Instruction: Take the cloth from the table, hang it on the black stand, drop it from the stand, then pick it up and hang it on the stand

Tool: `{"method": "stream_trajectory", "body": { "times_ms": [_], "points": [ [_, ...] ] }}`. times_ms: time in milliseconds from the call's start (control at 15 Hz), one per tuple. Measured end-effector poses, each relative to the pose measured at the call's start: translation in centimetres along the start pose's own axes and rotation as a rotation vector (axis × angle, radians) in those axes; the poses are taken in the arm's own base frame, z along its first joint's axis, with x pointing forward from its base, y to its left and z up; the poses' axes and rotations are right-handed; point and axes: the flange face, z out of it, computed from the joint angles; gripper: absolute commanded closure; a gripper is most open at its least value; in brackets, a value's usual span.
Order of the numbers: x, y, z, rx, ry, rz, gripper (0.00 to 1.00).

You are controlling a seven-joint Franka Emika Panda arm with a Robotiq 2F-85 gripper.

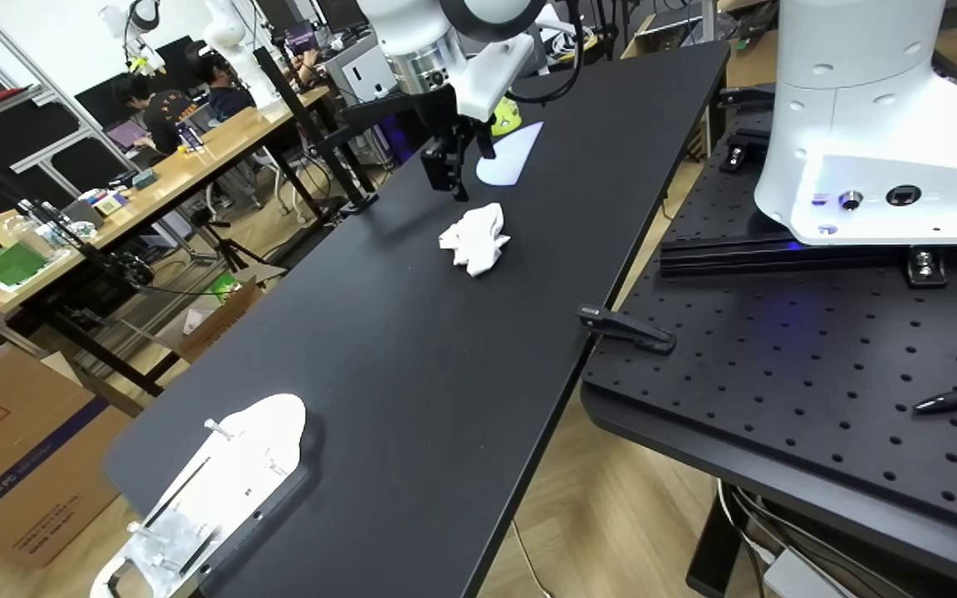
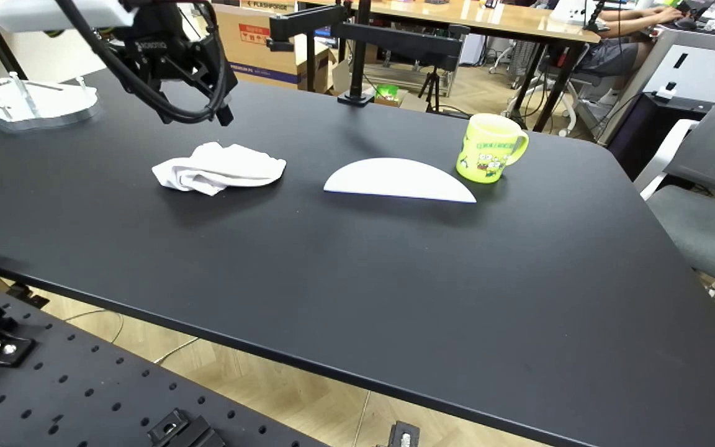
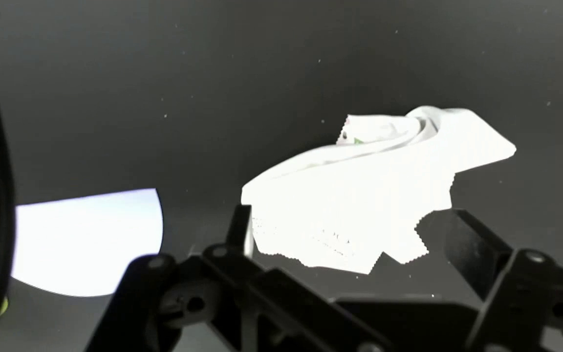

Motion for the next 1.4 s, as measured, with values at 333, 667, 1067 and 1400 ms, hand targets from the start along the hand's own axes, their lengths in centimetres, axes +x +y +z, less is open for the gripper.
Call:
{"method": "stream_trajectory", "body": {
  "times_ms": [333, 667, 1067, 1400],
  "points": [
    [2.0, -0.6, 2.1, 0.038, 0.010, -0.069, 0.00],
    [2.7, -2.6, 5.1, 0.059, -0.026, -0.126, 0.00],
    [3.5, -4.3, 7.4, 0.067, -0.058, -0.172, 0.00],
    [3.0, -5.9, 9.3, 0.087, -0.117, -0.224, 0.34]
  ]
}}
